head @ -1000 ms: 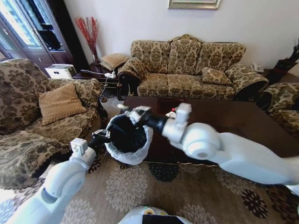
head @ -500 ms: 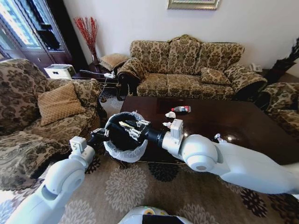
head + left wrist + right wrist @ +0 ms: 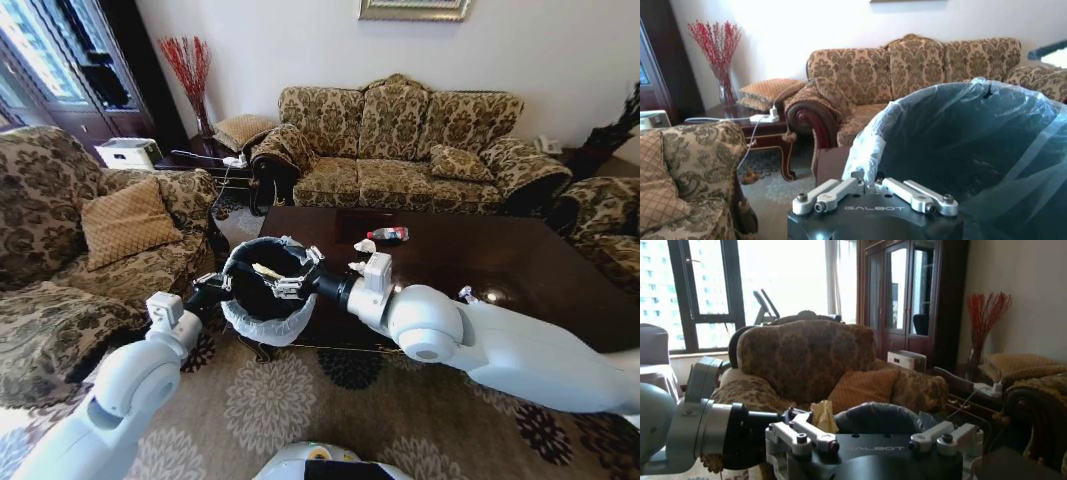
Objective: Move to the front of the table and place the trash on the table into the trash bin.
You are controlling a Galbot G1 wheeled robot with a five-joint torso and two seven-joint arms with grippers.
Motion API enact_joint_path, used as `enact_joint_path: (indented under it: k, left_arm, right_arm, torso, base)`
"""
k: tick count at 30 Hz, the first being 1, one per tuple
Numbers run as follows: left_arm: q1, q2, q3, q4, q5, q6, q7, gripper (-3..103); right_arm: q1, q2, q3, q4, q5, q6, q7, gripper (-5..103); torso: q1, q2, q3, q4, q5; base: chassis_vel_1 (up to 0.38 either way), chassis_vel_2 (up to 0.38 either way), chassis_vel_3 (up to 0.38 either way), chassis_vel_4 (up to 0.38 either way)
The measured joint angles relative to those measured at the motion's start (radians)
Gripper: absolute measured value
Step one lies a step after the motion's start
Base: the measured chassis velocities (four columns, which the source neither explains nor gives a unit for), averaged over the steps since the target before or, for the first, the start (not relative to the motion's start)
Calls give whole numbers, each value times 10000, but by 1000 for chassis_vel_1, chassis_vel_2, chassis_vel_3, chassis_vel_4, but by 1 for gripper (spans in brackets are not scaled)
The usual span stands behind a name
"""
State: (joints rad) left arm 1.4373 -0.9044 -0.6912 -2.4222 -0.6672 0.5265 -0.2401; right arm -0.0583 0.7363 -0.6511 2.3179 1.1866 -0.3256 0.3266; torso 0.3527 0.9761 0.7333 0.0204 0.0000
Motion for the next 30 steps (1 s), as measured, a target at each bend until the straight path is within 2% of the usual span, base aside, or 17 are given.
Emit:
enact_joint_path:
  k: [5,11,30]
  left_arm:
    - [29,-8,22,0,145,-82,173,1]
    - [32,-29,42,-10,176,-113,232,1]
    - [156,-155,-36,-223,210,-136,255,1]
  right_arm:
    - [18,-52,102,-32,-193,-18,-39,100]
    - [-101,-222,25,-275,-1124,-137,-381,100]
    - [-208,122,-37,-1497,-1163,-92,92,100]
  torso:
    - [-1,0,0,0,0]
    - [0,0,0,0,1]
    - [0,0,0,0,0]
  base:
    - [0,0,0,0]
    - [0,0,0,0]
    - [0,0,0,0]
